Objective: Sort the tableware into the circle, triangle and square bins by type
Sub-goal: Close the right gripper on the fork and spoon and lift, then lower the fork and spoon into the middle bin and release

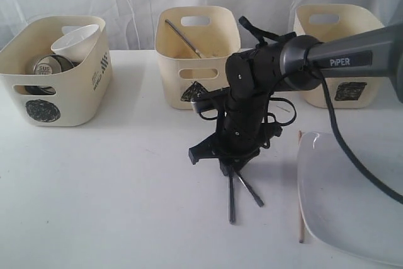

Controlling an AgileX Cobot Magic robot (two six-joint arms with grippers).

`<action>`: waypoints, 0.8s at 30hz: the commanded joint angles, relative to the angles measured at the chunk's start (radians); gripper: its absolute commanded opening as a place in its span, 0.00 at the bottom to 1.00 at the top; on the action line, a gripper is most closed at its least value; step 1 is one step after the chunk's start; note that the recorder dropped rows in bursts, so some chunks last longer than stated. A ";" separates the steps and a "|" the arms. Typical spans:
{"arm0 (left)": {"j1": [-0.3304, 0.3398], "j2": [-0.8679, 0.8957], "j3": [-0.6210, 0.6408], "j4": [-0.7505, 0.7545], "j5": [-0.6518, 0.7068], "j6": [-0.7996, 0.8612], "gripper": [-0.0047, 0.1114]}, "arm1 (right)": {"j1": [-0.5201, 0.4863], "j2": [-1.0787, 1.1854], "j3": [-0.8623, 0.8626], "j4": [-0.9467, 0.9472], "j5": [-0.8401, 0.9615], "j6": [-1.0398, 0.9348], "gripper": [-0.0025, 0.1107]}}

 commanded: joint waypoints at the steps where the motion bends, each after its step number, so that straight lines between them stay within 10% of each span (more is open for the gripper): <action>1: -0.007 -0.004 0.004 0.000 0.000 -0.003 0.04 | -0.001 -0.001 -0.005 -0.009 -0.008 0.007 0.02; 12: -0.007 -0.004 0.004 0.000 0.000 -0.003 0.04 | -0.026 -0.153 -0.262 0.150 0.224 -0.164 0.02; 24: -0.007 -0.004 0.004 0.000 0.000 -0.003 0.04 | -0.350 -0.137 -0.379 0.876 0.104 -0.423 0.02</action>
